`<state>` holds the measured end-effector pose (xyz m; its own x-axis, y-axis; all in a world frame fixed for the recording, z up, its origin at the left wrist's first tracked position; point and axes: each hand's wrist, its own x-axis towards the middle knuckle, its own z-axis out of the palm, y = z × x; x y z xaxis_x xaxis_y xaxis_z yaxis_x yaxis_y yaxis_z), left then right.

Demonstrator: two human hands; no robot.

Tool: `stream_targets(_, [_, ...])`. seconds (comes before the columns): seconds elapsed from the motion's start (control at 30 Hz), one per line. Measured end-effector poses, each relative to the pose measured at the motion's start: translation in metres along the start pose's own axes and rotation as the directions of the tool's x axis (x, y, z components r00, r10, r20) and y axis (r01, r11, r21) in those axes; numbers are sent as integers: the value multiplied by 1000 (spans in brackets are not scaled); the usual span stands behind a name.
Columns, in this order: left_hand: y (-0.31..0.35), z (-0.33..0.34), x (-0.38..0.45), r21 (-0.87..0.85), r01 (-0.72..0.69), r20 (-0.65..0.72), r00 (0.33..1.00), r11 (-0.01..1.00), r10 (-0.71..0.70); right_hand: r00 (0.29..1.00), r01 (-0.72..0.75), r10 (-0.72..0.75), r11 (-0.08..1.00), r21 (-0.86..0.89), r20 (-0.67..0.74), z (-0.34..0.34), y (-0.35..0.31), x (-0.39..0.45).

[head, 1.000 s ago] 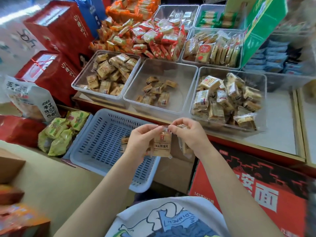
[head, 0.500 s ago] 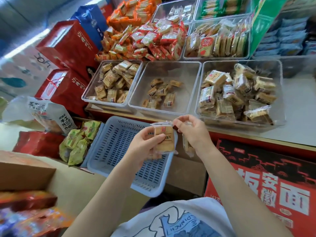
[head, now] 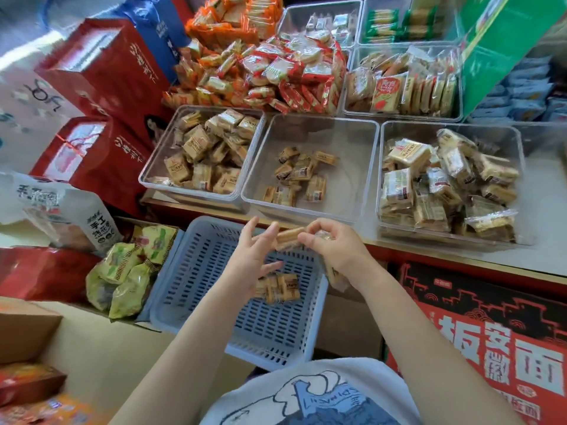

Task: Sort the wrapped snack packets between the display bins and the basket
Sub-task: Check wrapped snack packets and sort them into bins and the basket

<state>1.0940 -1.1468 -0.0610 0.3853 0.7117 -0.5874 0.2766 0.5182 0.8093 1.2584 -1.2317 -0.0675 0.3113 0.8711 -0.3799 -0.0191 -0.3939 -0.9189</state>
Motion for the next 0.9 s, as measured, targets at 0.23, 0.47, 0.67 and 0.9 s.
stream_targets(0.23, [11, -80, 38, 166, -283, 215, 945, 945, 245, 989, -150, 151, 985, 88, -3, 64, -21, 34])
stream_targets(0.47, [12, -137, 68, 43, -232, 249, 944, 972, 215, 993, -117, 118, 993, 27, -23, 108, -38, 58])
stream_targets(0.67, [17, -163, 80, -50, -196, 296, 933, 979, 202, 986, -118, 102, 986, -114, -134, 135, -51, 81])
stream_targets(0.9, [16, -150, 88, -200, -190, 87, 974, 961, 210, 989, -100, 87, 989, -107, -120, 142, -60, 96])
